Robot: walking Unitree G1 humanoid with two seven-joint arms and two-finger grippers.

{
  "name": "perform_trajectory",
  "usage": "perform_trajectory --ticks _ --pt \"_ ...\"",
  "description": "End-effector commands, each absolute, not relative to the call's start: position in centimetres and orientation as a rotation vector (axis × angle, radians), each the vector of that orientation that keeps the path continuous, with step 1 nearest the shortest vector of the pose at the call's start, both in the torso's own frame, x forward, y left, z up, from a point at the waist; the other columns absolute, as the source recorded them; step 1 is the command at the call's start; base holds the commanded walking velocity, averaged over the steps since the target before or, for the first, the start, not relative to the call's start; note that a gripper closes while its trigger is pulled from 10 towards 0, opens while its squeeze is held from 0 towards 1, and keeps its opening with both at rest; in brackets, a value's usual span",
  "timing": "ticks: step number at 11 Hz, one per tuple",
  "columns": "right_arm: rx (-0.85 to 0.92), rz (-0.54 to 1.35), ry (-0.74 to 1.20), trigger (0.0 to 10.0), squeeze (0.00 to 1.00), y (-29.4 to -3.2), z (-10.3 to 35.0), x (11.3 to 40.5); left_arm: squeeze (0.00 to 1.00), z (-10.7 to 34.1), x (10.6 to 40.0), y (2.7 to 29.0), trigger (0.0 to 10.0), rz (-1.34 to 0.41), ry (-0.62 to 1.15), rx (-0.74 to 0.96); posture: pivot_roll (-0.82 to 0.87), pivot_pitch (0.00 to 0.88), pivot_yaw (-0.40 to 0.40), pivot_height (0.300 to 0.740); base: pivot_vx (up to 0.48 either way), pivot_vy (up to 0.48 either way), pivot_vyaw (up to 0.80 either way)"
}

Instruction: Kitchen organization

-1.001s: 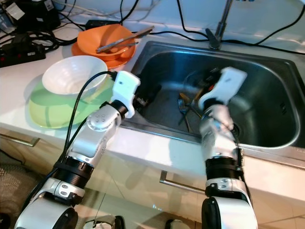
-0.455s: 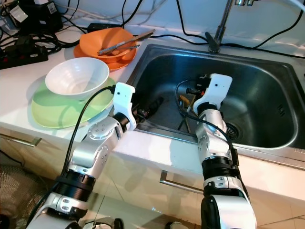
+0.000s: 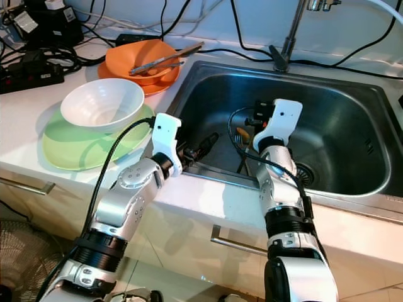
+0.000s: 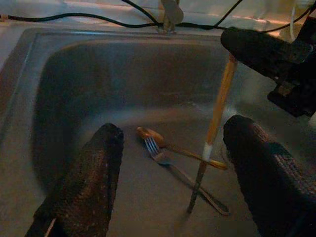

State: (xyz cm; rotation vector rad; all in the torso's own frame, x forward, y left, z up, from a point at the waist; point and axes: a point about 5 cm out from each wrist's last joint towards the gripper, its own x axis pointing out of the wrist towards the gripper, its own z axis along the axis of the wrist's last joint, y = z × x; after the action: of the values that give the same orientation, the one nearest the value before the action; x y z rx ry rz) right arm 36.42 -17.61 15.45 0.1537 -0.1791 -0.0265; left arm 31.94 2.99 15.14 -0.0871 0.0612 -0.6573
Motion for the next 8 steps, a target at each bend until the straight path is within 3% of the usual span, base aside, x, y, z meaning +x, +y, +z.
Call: perform_trajectory --ticks 1,5,8 --pt "0.139 -0.024 -0.223 10.0 0.0 -17.7 16.2 36.3 0.0 13.5 31.5 3.0 10.0 -0.647 0.128 -0.065 0.07 0.038 0.026 0.74 0.0 0.0 0.0" --pt "0.109 -0.049 -0.33 10.0 0.0 -18.9 18.8 36.4 0.0 13.3 31.4 2.8 10.0 -0.64 0.114 -0.028 0.05 0.031 0.011 0.74 0.0 0.0 0.0" --pt "0.112 -0.033 -0.339 10.0 0.0 -18.3 18.2 35.2 0.0 13.7 31.7 3.1 10.0 -0.604 0.042 0.023 0.04 0.048 0.01 0.74 0.0 0.0 0.0"
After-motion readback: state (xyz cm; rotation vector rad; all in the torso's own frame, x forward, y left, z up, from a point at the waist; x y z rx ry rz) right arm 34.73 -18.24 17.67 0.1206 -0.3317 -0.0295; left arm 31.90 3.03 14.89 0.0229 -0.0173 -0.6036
